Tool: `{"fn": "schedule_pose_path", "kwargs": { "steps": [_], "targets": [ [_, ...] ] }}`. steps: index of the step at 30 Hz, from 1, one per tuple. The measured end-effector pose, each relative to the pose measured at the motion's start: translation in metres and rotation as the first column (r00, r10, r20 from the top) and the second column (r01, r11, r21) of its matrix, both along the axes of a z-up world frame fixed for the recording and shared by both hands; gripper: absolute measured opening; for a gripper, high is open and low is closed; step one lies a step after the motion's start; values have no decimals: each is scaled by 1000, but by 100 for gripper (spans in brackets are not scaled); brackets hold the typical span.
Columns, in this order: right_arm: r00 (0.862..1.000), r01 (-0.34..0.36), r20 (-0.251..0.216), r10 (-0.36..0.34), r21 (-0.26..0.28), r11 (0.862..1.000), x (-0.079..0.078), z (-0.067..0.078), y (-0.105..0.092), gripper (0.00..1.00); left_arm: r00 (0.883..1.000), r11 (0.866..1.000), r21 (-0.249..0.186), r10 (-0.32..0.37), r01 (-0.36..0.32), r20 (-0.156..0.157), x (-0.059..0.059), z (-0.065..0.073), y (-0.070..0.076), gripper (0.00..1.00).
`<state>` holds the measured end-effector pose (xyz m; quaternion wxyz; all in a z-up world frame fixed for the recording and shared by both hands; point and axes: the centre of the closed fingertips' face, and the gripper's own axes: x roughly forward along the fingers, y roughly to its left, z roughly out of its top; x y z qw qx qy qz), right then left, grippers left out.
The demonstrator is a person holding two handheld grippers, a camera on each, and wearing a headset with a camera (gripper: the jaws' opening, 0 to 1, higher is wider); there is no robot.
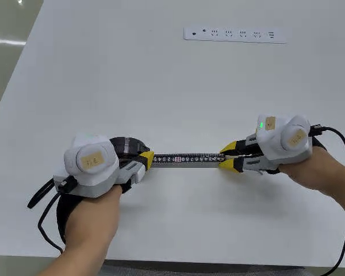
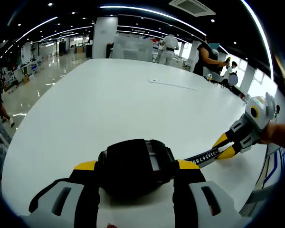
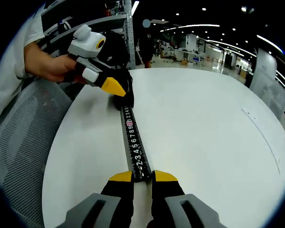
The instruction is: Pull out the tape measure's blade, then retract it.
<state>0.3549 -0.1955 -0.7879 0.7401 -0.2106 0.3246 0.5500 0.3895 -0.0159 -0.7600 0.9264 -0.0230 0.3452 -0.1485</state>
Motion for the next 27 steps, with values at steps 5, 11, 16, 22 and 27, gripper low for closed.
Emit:
{"fn": "schedule_pose_path", "kwargs": {
  "steps": [5,11,16,22,27],
  "targets": [
    [1000,-8,-2,8,17,1000,3,-2,13,10,1000,1000,-3,1,-1,-1,0,-1,1,58],
    [1000,-14,-6,14,35,999,6,-2,27,10,1000,1000,-9,2,-2,-1,0,0,1,58],
    [1000,-18,-7,18,48,999,7,-2,37,10,1000,1000,-14,5,-5,-2,0,0,1,58],
    [1000,-23,-11,24,61,998,6,-2,49,10,1000,1000,-20,8,-8,-3,-1,0,0,58],
    [1000,-20,-15,21,75,997,7,-2,58,10,1000,1000,-22,9,-9,-2,0,0,1,58]
  ]
}}
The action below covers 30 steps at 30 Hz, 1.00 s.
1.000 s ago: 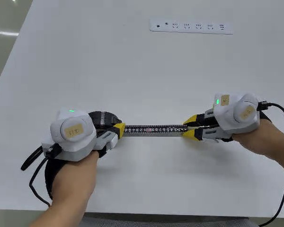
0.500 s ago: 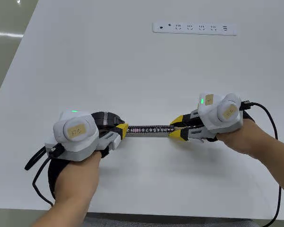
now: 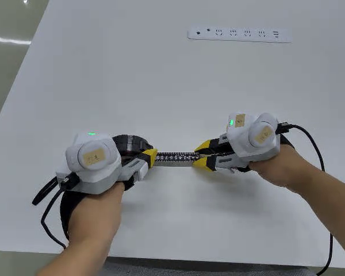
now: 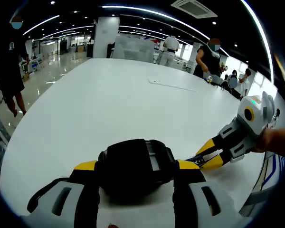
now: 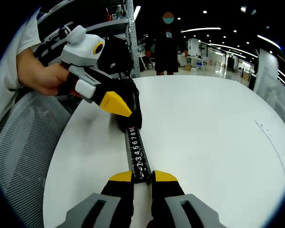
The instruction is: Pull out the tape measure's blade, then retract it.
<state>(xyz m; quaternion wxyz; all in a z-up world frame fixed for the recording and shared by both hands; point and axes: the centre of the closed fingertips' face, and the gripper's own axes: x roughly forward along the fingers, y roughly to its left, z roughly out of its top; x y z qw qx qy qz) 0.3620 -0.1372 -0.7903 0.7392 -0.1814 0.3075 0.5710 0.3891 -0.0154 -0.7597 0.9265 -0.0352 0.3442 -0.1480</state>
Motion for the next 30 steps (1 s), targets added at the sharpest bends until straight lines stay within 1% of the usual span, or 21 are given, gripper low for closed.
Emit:
{"fn": "schedule_pose_path", "kwargs": {
  "steps": [13,19,24,30],
  "targets": [
    [1000,-9,0,9,30,1000,3,2,29,10,1000,1000,-12,4,-4,-2,1,1,0,58],
    [1000,-15,5,14,43,999,5,3,46,10,1000,1000,-20,9,-9,-4,1,1,1,58],
    [1000,-15,4,15,56,998,6,2,56,10,1000,1000,-21,5,-5,-5,1,1,1,58],
    [1000,-12,-3,12,71,997,7,2,63,10,1000,1000,-20,4,-4,-4,1,1,1,58]
  ]
}}
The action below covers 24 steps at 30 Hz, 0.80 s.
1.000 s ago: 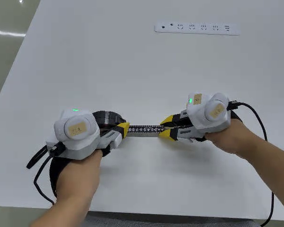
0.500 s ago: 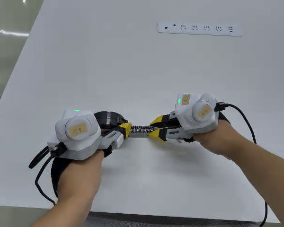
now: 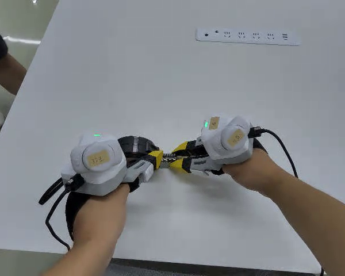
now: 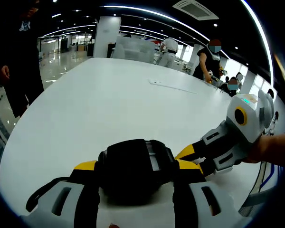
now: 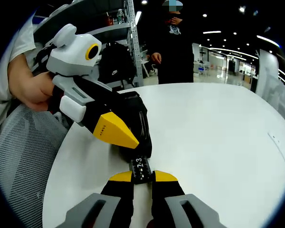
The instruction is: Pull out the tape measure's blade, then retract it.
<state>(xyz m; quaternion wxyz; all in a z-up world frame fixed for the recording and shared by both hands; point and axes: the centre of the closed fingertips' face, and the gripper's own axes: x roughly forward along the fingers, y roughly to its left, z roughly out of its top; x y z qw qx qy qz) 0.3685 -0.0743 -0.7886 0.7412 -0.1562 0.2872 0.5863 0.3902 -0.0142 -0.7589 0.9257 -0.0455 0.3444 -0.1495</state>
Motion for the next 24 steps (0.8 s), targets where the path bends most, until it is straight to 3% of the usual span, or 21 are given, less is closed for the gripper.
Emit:
{"fn": "schedule_pose_path", "kwargs": {
  "steps": [24],
  "targets": [
    [1000,17,-10,-17,26,1000,-2,2,10,14,1000,1000,-5,-4,4,15,0,0,0,60]
  ]
}}
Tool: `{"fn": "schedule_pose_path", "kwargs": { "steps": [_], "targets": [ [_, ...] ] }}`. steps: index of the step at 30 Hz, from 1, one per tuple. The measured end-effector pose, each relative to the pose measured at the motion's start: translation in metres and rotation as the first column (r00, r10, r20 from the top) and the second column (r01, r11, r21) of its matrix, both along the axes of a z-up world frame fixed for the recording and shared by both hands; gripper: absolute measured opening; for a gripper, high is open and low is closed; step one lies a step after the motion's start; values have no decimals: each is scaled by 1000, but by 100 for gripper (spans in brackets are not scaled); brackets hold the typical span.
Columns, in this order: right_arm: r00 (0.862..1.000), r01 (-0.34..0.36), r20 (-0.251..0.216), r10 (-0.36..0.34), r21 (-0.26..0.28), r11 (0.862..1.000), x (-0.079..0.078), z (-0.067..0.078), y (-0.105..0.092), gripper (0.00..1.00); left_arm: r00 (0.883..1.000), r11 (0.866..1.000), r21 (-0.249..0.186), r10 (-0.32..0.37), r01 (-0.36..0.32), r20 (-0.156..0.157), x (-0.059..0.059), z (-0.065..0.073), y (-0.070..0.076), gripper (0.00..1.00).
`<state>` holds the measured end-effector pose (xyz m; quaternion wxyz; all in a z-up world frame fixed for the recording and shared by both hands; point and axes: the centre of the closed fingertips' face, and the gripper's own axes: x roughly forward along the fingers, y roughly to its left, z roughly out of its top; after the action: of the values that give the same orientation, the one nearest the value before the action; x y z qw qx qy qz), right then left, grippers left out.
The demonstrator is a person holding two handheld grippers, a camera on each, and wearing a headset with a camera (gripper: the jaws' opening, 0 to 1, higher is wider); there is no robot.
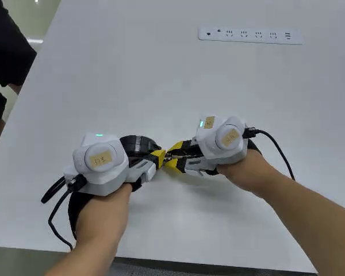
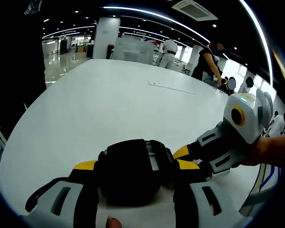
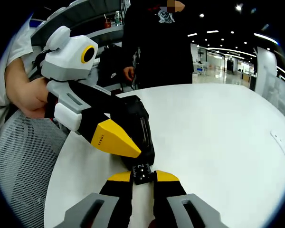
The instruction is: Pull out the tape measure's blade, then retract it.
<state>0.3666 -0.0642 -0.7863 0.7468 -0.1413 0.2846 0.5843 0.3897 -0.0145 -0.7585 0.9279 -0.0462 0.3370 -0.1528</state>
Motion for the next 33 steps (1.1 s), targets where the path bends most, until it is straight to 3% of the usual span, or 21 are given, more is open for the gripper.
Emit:
{"fn": "schedule_pose_path", "kwargs": {
  "steps": [2,12,19,29,33],
  "targets": [
    [1000,10,-1,-10,-3,1000,1,1,-1,18,1000,1000,1,-5,5,-3,-1,0,0,60],
    [1000,21,-2,-21,-1,1000,0,5,-6,21,1000,1000,-5,-16,16,-5,-1,2,0,60],
    [998,61,3,-61,17,998,-2,17,-17,28,998,998,-13,-61,62,21,-5,11,4,62],
    [994,111,20,-111,20,994,-12,29,-37,38,989,990,-5,-139,140,56,-17,24,18,69],
    [991,131,26,-132,22,991,-16,36,-47,41,985,986,6,-164,164,51,-25,25,23,73]
  ]
}}
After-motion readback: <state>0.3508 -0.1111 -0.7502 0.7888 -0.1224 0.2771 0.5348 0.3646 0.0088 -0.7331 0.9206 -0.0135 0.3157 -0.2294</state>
